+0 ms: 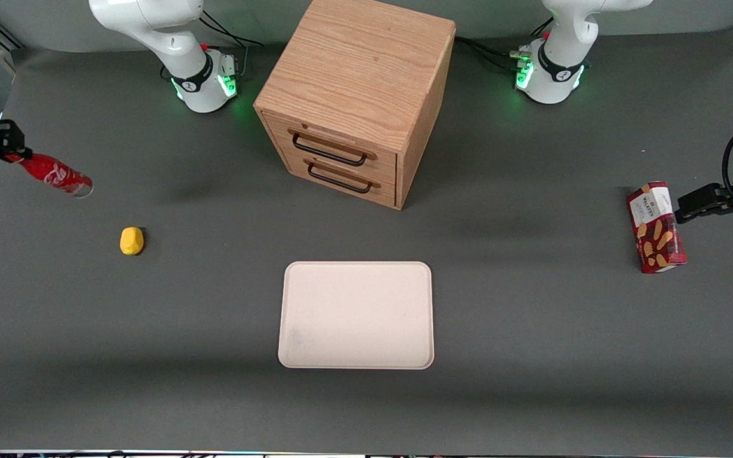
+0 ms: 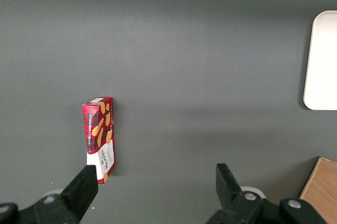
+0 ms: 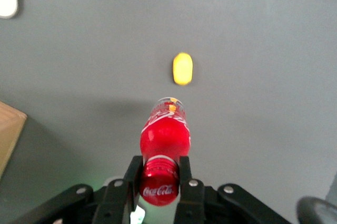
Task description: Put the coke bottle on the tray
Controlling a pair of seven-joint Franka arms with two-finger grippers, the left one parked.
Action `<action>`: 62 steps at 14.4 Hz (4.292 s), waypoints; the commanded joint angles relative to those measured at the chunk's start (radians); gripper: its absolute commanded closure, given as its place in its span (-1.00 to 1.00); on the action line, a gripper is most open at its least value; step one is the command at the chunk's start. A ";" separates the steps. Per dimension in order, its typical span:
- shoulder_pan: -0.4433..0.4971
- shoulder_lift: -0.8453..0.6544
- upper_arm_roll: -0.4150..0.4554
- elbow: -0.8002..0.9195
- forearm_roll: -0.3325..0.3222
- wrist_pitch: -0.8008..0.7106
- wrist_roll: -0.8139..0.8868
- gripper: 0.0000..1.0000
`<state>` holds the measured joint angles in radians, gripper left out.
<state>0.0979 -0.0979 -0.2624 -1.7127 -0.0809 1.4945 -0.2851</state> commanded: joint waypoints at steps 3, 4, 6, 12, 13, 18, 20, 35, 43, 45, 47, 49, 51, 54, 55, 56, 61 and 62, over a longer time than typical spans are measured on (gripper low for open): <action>-0.007 0.438 0.098 0.728 0.107 -0.312 0.174 1.00; -0.010 0.484 0.139 0.792 0.105 -0.313 0.203 1.00; -0.009 0.544 0.219 0.849 0.101 -0.287 0.288 1.00; -0.004 0.685 0.477 0.881 -0.012 -0.082 0.471 1.00; -0.003 0.710 0.503 0.881 -0.019 -0.042 0.483 1.00; 0.065 0.848 0.546 0.880 -0.079 0.160 0.570 1.00; 0.091 0.895 0.549 0.880 -0.088 0.225 0.590 1.00; 0.155 1.057 0.551 0.866 -0.177 0.449 0.693 0.99; 0.160 1.060 0.549 0.817 -0.212 0.536 0.767 -1.00; 0.160 1.060 0.549 0.817 -0.215 0.536 0.768 -1.00; 0.160 1.060 0.549 0.817 -0.217 0.536 0.768 -1.00; 0.157 1.055 0.549 0.817 -0.215 0.536 0.768 -1.00; 0.146 1.040 0.549 0.809 -0.208 0.530 0.771 -1.00; 0.063 0.853 0.561 0.603 -0.171 0.523 0.776 -1.00; 0.033 0.768 0.569 0.517 -0.111 0.523 0.773 -1.00; 0.010 0.679 0.565 0.433 -0.053 0.521 0.762 -1.00; -0.024 0.306 0.398 0.168 0.116 0.330 0.726 -1.00; -0.020 0.241 0.355 0.132 0.134 0.281 0.684 -1.00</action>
<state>0.0812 0.3250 0.1741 -1.4055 -0.0133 1.8195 0.4482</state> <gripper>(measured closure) 0.000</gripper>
